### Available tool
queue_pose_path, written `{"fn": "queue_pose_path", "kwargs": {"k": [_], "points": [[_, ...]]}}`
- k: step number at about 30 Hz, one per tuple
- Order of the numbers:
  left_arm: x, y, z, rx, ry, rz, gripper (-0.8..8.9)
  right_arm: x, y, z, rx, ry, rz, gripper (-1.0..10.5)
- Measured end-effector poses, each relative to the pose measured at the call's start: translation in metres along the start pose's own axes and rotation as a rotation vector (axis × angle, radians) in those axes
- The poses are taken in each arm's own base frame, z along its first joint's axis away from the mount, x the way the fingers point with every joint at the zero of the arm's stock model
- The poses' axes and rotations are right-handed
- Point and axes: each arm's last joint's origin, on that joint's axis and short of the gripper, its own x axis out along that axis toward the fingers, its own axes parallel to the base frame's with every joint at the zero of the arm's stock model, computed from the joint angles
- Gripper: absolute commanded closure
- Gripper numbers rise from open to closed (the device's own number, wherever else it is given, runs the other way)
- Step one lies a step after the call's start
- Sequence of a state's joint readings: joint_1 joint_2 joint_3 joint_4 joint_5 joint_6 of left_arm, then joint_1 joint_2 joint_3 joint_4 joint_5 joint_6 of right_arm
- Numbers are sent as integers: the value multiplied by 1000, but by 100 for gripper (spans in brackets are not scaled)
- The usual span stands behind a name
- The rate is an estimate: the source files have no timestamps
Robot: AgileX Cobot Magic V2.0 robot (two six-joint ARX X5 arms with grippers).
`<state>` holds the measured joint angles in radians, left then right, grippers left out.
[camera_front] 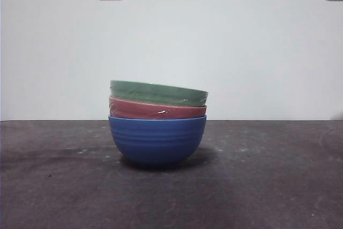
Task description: Pick up the green bowl on the top,put the green bowl on the left,pick up the red bowl in the middle,put the red bowl on the right
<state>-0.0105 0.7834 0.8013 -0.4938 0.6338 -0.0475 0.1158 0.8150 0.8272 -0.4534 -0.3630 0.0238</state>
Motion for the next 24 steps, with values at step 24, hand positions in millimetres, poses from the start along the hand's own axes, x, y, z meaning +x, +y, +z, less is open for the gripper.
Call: {"fn": "queue_pose_path", "kwargs": {"k": [24], "points": [[116, -79, 60, 513, 475, -266, 499, 14, -3, -4, 7, 62, 57, 723]]}}
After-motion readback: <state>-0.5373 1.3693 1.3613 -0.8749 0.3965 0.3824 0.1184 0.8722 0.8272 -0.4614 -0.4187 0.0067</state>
